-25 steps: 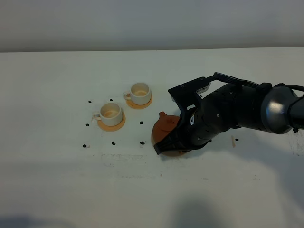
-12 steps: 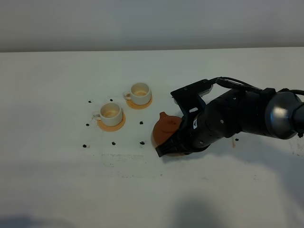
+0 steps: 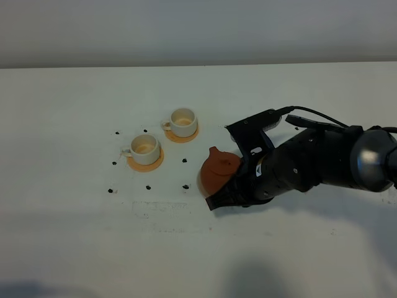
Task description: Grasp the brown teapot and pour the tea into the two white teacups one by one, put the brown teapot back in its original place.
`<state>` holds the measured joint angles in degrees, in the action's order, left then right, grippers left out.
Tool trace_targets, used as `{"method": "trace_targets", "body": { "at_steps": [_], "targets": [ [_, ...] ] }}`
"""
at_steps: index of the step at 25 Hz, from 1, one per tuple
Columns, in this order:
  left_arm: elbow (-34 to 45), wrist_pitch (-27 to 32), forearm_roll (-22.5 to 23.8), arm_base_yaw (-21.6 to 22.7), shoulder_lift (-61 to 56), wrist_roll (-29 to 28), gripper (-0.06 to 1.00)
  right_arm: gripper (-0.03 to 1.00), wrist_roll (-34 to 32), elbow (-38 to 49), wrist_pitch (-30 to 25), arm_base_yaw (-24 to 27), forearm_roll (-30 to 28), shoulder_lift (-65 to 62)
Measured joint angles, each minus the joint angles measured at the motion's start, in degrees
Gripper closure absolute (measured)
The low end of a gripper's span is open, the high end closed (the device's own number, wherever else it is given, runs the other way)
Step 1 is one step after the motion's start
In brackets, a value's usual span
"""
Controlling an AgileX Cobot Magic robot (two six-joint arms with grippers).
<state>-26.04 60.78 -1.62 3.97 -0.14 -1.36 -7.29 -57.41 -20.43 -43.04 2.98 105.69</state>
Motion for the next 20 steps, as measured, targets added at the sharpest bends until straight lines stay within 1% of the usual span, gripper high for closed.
{"method": "trace_targets", "body": {
  "at_steps": [5, 16, 20],
  "targets": [
    [0.00, 0.00, 0.00, 0.00, 0.00, 0.00, 0.41, 0.87, 0.00, 1.95, 2.77, 0.00, 0.00, -0.06],
    [0.00, 0.00, 0.00, 0.00, 0.00, 0.00, 0.41, 0.87, 0.30, 2.09, 5.53, 0.00, 0.00, -0.06],
    [0.00, 0.00, 0.00, 0.00, 0.00, 0.00, 0.41, 0.87, 0.66, 2.13, 5.74, 0.00, -0.08, -0.69]
  ]
}}
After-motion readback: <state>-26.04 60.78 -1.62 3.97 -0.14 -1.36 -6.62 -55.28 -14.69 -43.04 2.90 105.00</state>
